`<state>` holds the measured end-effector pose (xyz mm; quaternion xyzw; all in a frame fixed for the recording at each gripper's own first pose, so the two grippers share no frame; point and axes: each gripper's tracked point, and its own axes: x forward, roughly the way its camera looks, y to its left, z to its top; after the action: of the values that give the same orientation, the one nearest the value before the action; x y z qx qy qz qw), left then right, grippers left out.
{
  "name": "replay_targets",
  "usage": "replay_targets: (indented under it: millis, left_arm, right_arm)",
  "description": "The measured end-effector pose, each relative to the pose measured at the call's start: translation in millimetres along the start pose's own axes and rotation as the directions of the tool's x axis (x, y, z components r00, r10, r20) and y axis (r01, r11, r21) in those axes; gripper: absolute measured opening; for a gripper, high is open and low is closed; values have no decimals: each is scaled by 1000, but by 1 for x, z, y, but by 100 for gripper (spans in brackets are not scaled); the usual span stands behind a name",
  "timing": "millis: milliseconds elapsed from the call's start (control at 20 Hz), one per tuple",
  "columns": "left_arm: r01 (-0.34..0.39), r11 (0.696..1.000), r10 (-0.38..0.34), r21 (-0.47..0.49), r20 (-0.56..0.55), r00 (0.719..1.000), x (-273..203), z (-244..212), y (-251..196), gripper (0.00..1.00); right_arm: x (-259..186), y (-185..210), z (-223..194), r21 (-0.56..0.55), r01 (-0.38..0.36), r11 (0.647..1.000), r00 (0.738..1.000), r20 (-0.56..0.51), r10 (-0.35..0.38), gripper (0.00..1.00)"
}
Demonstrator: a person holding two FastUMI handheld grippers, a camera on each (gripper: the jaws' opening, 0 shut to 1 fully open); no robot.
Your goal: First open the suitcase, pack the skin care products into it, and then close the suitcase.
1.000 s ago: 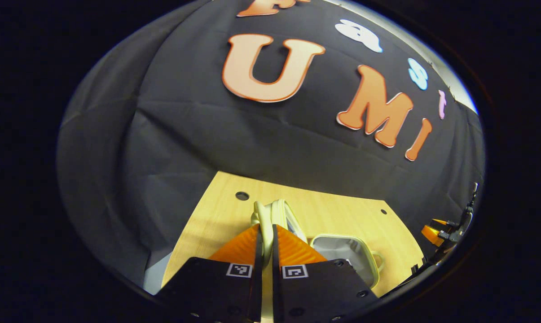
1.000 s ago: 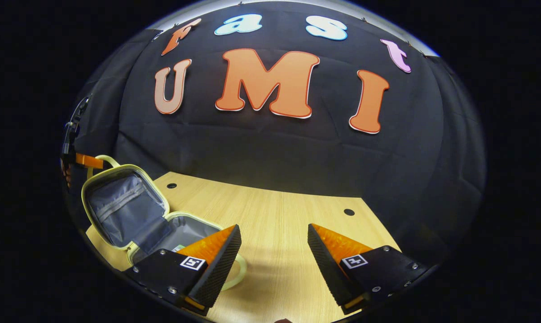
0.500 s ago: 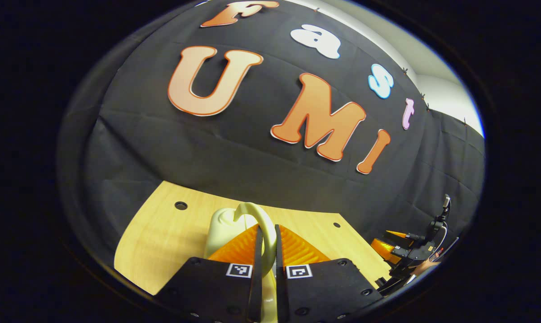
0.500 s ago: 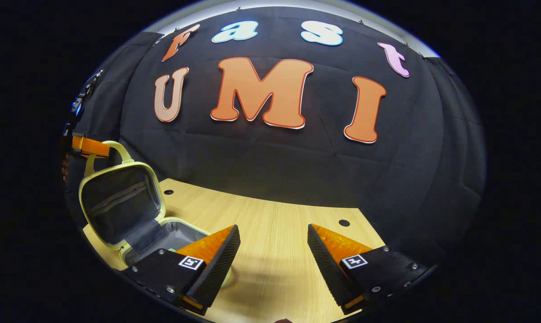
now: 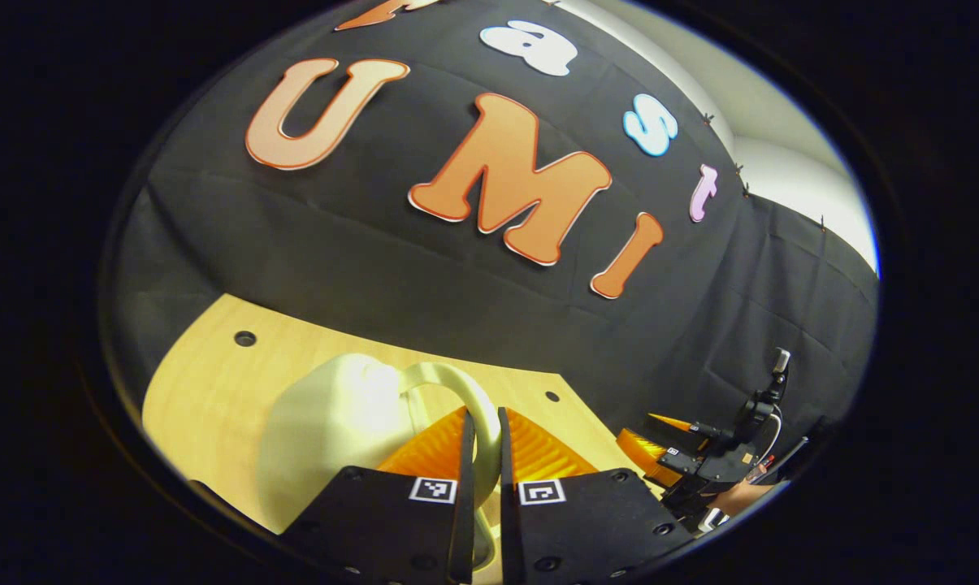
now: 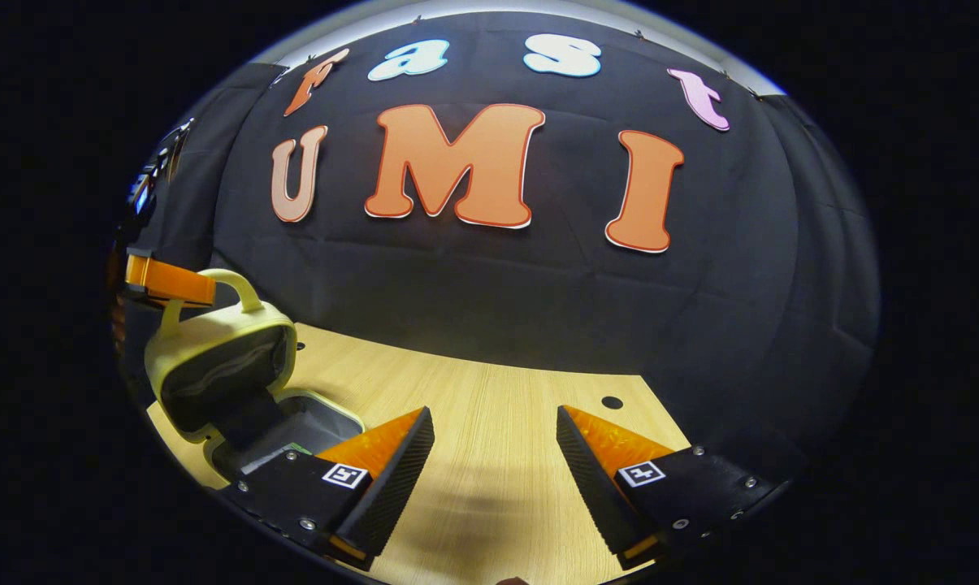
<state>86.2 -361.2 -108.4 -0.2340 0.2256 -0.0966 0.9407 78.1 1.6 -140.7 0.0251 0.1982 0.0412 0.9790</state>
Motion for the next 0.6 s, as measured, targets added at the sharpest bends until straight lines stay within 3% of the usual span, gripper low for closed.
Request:
replay_targets:
  millis: [300, 600]
  left_arm:
    - [17, 999, -14, 33, -94, 995, 53, -56, -30, 13]
    - [-5, 997, 23, 83, -212, 977, 86, -111, -40, 14]
  right_arm:
    - [-1, -24, -7, 13, 23, 1000, 1000, -5, -23, 96]
    - [-4, -44, -8, 27, 34, 999, 999, 3, -34, 96]
